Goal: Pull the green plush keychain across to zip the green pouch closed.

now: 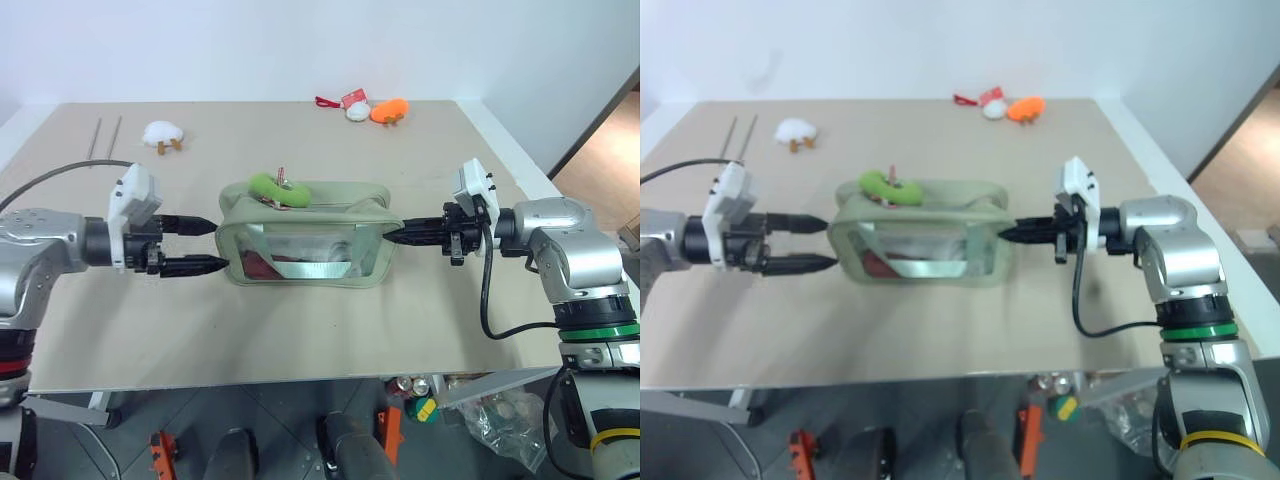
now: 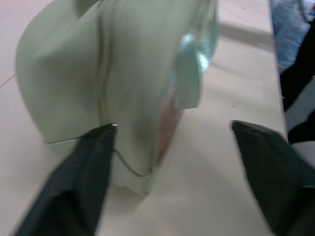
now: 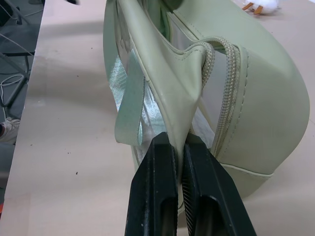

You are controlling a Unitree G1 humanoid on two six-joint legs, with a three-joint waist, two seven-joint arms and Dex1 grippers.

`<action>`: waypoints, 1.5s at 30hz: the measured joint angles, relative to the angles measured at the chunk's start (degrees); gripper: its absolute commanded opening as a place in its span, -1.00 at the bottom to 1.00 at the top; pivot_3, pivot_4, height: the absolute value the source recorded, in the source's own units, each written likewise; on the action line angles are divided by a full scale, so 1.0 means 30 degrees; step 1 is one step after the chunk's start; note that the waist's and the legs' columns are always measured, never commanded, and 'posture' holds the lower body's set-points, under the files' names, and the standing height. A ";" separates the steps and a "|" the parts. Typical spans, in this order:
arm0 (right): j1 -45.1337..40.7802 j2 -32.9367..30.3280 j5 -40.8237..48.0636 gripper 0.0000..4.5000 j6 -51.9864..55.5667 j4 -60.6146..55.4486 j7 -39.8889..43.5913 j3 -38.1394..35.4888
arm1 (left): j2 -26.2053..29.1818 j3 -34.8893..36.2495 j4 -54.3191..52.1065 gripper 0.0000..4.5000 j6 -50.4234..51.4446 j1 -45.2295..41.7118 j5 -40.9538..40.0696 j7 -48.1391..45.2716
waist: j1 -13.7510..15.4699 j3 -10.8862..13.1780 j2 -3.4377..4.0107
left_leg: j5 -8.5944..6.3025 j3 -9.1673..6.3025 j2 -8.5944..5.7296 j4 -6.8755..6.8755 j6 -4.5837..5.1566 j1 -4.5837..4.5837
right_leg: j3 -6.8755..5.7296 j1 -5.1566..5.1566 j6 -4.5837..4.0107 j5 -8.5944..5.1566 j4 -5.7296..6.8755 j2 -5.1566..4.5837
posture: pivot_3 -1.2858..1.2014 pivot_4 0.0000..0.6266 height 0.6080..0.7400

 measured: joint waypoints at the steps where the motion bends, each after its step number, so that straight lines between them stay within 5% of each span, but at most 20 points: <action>1: 0.0002 -0.0005 0.0000 -1.00 0.0002 -0.0011 -0.0014 -0.0001 | -0.0232 -0.0012 0.0167 -0.03 -0.0060 -0.0152 0.0043 0.0162 | 0.0009 0.0000 0.0000 | 0.0000 -0.0002 0.0000 0.0000 0.0001 0.0000 | -0.0002 0.0001 0.0000 0.0000 0.0000 0.0000 | 0.03 -0.52 1.00; 8: 0.0047 -0.0014 0.0005 -1.00 0.0040 -0.0055 -0.0072 -0.0005 | -0.1222 -0.0135 0.0584 -0.98 -0.0321 -0.0511 0.0140 0.0936 | 0.0013 0.0000 0.0000 | 0.0000 0.0001 -0.0001 0.0001 0.0000 -0.0001 | 0.0003 0.0001 0.0004 0.0002 0.0000 -0.0001 | 0.03 -0.52 1.00; 17: 0.0372 -0.0019 0.0136 -1.00 0.0682 -0.0430 -0.0437 -0.0112 | -0.2523 0.0603 -0.0163 -0.98 -0.0653 0.0661 0.0103 0.2978 | 0.0066 -0.0003 -0.0002 | 0.0001 -0.0001 -0.0008 0.0010 0.0000 0.0050 | 0.0003 0.0062 0.0012 0.0008 -0.0001 -0.0010 | 0.03 -0.52 1.00; 30: 0.1038 -0.0672 0.1951 0.86 0.3160 -0.2101 -0.1456 -0.1650 | -0.4072 0.0798 -0.0830 -1.00 -0.0688 0.1268 -0.0212 0.5225 | 0.0215 -0.0007 0.0006 | 0.0010 -0.0023 -0.0070 0.0034 0.0013 0.0158 | 0.0005 0.0220 0.0006 -0.0009 -0.0033 -0.0065 | 0.03 -0.52 1.00; 38: 0.0785 -0.2238 0.3120 0.86 0.4527 -0.2339 -0.2246 -0.3641 | -0.4131 0.1093 -0.0953 -1.00 -0.0813 0.1540 -0.0289 0.5244 | 0.0139 -0.0005 0.0009 | 0.0010 -0.0017 -0.0082 0.0029 0.0013 0.0172 | 0.0021 0.0218 0.0002 -0.0019 -0.0042 -0.0071 | 0.03 -0.52 1.00; 45: -0.3611 0.1261 0.3599 0.86 0.7553 -0.5319 -0.6399 -0.1152 | -0.4406 0.1164 -0.0836 -1.00 -0.1294 0.1828 -0.0194 0.5222 | -0.0016 -0.0011 0.0011 | 0.0021 -0.0064 -0.0083 -0.0011 0.0030 0.0256 | 0.0045 0.0250 -0.0048 -0.0004 -0.0037 -0.0030 | 0.03 -0.52 1.00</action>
